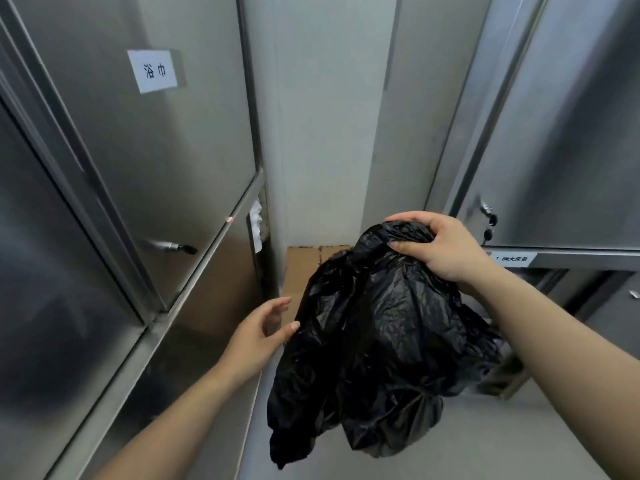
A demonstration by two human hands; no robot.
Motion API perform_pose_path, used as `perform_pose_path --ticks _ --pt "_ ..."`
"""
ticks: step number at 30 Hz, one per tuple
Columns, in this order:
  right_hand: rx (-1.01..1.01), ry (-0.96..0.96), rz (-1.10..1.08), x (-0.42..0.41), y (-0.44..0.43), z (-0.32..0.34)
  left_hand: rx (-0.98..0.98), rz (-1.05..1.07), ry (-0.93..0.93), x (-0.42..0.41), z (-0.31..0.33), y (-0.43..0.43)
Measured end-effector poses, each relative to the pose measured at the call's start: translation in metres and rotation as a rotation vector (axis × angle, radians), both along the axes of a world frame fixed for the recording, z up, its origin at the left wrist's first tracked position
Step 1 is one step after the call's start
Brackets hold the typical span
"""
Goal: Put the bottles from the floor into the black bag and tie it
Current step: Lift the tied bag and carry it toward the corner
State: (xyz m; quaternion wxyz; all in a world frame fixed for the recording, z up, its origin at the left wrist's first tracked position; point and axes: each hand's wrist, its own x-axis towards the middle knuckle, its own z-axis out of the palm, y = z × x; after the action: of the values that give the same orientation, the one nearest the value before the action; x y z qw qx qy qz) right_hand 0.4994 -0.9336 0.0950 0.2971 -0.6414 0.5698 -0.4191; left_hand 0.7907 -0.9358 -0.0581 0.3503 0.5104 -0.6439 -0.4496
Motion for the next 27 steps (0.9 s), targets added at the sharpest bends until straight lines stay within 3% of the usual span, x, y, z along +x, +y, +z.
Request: perform_pose_path --ticks 11,17,27 --pt "-0.027 -0.073 -0.133 -0.018 -0.023 -0.005 0.105 -0.038 0.136 -0.029 -0.017 -0.059" --pt "-0.035 -0.109 -0.174 -0.03 -0.034 -0.01 0.027 -0.031 0.071 -0.042 -0.018 -0.071" --pt "-0.004 -0.096 -0.175 -0.077 -0.045 -0.019 -0.036 0.21 0.283 -0.033 0.01 -0.078"
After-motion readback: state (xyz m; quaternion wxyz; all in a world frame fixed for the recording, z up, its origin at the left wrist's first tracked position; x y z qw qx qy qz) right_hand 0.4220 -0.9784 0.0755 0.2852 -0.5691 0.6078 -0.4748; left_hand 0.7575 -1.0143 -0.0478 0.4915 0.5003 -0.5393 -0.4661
